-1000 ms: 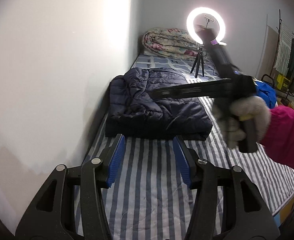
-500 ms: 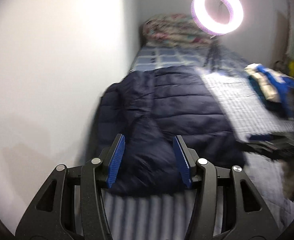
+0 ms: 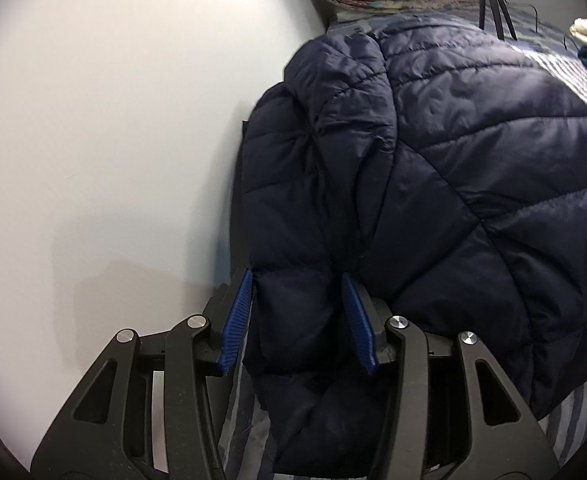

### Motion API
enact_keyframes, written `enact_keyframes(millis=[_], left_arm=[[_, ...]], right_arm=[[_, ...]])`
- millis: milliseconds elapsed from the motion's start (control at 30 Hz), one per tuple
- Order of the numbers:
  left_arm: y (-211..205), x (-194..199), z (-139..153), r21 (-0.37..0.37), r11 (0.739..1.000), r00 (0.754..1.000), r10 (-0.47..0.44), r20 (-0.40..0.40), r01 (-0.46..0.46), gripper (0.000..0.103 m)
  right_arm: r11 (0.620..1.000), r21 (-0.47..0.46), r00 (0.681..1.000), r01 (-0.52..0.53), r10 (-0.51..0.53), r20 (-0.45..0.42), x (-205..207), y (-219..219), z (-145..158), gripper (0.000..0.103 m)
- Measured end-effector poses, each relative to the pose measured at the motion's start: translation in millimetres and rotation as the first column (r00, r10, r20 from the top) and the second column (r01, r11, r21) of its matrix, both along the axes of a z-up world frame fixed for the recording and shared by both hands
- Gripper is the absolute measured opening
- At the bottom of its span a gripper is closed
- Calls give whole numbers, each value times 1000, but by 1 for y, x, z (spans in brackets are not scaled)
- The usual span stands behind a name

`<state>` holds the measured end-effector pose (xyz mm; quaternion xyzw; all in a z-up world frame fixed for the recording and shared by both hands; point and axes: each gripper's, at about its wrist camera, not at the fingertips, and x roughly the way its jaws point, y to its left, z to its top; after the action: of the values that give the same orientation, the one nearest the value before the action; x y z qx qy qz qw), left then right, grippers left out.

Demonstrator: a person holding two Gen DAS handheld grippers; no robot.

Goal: Fold large clothes

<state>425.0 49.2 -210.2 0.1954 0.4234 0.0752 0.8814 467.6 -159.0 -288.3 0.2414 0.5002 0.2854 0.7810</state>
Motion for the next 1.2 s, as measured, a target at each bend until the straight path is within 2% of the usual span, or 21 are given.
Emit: enact_keyframes(millis=[100,200,300,400,500,633,733,800,1000,1100,1200], left_arm=[[0,2,-1,2,1000,1000,-7,-14,7,45],[-2,0,1,0,1000,999,-21,-31,21,45],[-8,-4,3,-3,999,998,-41,-55,41,43],[-11,-7,8,-8,998,995,-61,-78,60,42],[-12,-16,16,-57,995,990,-83,-117,77,42],[-28,-40,25,-54,986,973,-165,-162,158,42],[-42,-62,35,-100,974,955,-220,-198,204,42],[-50,-76,45,-159,962,945,-253,-209,222,42],[-79,-120,72,-316,914,927,-325,-189,256,42],[-98,-140,83,-358,894,925,-343,-162,269,42],[-110,-150,93,-388,881,930,-344,-133,270,42]], right_arm=[[1000,-27,1000,0,0,-5,4,5,3,42],[998,-60,1000,-7,8,15,0,8,18,34],[995,-96,1000,-10,12,22,-6,6,30,31],[993,-121,1000,-12,15,19,-20,3,46,29],[988,-151,1000,-17,19,14,-34,-4,60,29],[981,-193,1000,-24,26,4,-65,-21,75,29],[974,-226,1000,-28,28,-4,-90,-38,81,29],[968,-249,999,-31,28,-14,-112,-53,82,29],[958,-285,999,-25,11,-52,-172,-94,77,29],[949,-314,998,-31,15,-53,-199,-104,74,29],[954,-299,998,-15,-6,-69,-216,-115,72,29]])
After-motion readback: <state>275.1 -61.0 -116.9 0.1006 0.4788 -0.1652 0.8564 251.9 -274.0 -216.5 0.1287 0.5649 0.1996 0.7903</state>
